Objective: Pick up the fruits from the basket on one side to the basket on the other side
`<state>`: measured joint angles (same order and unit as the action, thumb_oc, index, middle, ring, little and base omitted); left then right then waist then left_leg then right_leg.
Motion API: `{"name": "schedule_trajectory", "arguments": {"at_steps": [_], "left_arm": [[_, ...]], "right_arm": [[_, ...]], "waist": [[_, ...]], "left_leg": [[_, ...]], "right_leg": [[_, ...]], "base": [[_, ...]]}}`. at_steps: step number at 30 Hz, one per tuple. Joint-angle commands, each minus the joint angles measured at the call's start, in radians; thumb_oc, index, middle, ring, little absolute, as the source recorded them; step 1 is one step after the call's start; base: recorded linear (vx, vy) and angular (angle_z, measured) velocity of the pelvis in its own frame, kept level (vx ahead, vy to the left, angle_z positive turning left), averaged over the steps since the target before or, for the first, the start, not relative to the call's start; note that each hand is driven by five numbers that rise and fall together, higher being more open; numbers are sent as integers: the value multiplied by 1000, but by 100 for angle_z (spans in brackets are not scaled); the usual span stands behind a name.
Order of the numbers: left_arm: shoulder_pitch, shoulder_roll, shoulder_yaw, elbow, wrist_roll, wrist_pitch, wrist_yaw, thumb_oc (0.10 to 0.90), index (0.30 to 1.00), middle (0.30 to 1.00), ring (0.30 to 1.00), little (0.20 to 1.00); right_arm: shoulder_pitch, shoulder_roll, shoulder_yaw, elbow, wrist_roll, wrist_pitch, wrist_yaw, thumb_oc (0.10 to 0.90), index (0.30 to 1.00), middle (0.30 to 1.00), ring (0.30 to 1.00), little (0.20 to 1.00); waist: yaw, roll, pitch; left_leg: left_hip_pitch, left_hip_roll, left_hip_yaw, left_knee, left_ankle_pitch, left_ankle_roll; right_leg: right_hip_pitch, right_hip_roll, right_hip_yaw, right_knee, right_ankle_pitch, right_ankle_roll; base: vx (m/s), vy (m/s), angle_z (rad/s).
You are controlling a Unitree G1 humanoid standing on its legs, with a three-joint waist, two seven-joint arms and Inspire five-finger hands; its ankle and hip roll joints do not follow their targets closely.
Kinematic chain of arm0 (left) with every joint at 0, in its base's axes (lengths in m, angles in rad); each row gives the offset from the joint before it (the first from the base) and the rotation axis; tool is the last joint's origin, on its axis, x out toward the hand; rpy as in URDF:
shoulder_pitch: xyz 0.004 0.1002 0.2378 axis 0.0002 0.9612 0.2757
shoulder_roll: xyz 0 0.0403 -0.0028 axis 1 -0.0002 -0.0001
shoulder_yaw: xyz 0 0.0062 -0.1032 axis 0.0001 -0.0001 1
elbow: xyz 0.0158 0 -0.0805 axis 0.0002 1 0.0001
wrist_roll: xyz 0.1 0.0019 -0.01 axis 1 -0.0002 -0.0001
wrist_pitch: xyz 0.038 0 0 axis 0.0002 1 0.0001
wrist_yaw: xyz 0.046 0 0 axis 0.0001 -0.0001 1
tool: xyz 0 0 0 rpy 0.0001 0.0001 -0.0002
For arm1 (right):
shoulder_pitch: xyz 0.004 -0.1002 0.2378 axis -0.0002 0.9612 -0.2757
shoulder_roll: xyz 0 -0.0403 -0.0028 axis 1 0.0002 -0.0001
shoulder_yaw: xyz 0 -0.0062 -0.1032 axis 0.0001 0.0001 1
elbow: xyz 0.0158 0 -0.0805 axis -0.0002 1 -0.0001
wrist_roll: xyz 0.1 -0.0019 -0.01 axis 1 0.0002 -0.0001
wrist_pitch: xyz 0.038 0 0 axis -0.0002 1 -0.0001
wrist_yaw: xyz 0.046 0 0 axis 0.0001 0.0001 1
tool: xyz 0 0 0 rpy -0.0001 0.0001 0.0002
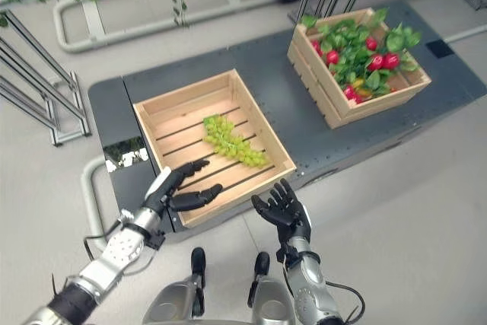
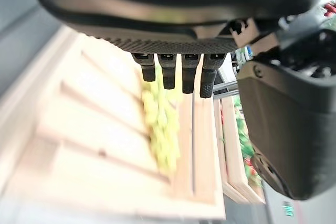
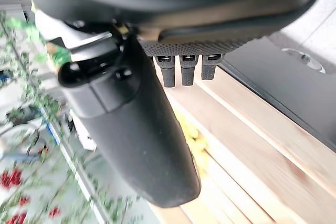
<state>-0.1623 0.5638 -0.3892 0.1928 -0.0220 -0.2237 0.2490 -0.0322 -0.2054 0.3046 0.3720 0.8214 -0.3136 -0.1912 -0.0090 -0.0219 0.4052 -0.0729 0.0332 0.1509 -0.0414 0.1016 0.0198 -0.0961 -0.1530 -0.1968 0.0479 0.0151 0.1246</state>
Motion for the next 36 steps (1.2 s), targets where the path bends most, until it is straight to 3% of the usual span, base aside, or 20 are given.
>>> {"name": "schedule_trajectory", "arguments": {"at_steps": [1, 5, 10, 13, 17, 25, 31, 36], "left_arm": [[-101, -21, 58, -151, 132, -155, 149, 800, 900, 900, 900, 900], [-176, 37, 91, -179, 237, -114, 244, 800, 900, 900, 900, 900], [-293, 140, 106, -90, 358, 8, 358, 800, 900, 900, 900, 900], [-396, 208, 55, 14, 416, 66, 390, 800, 900, 900, 900, 900], [-560, 296, -84, 166, 504, 144, 383, 800, 900, 900, 900, 900], [-775, 366, -260, 370, 628, 188, 320, 800, 900, 900, 900, 900], [-902, 386, -305, 466, 664, 225, 325, 800, 900, 900, 900, 900], [-1007, 402, -336, 522, 700, 279, 371, 800, 900, 900, 900, 900]], "right_arm": [[-29, -41, -86, -146, -119, -161, -112, 800, 900, 900, 900, 900], [-35, -83, -123, -160, -140, -135, -123, 800, 900, 900, 900, 900], [-40, -152, -164, -169, -151, -73, -69, 800, 900, 900, 900, 900], [-66, -210, -164, -165, -151, -53, -31, 800, 900, 900, 900, 900], [-113, -282, -153, -148, -124, -32, 0, 800, 900, 900, 900, 900], [-167, -360, -172, -102, -108, -55, 23, 800, 900, 900, 900, 900], [-185, -377, -185, -93, -99, -47, 17, 800, 900, 900, 900, 900], [-185, -350, -163, -105, -99, -55, 23, 800, 900, 900, 900, 900]], "waist": [[-15, 28, -37], [-39, 44, -27], [-93, 69, 3], [-123, 80, 35], [-156, 83, 73], [-208, 74, 115], [-217, 66, 115], [-217, 40, 115]], "left_leg": [[-17, 34, -12, 108, -101, -15], [-33, 32, -10, 97, -91, -33], [-58, 29, 13, 137, -103, -50], [-104, 28, 31, 200, -119, -57], [-167, 33, 58, 296, -148, -59], [-290, 38, 105, 414, -190, -54], [-382, 44, 119, 454, -197, -44], [-454, 52, 129, 466, -192, -37]], "right_leg": [[25, -1, 5, 60, -34, -61], [13, -2, 3, 49, -40, -64], [-38, -8, 27, 112, -78, -76], [-106, -11, 52, 188, -107, -88], [-201, -14, 78, 309, -144, -100], [-351, 2, 125, 434, -180, -113], [-449, 15, 139, 485, -185, -115], [-514, 30, 131, 481, -162, -107]], "base": [[74, -20, -8], [23, 26, -4], [18, 132, -18], [-62, 127, -26], [-49, 94, -14], [-17, 75, -9], [-4, 51, -5], [-9, 19, -5]]}}
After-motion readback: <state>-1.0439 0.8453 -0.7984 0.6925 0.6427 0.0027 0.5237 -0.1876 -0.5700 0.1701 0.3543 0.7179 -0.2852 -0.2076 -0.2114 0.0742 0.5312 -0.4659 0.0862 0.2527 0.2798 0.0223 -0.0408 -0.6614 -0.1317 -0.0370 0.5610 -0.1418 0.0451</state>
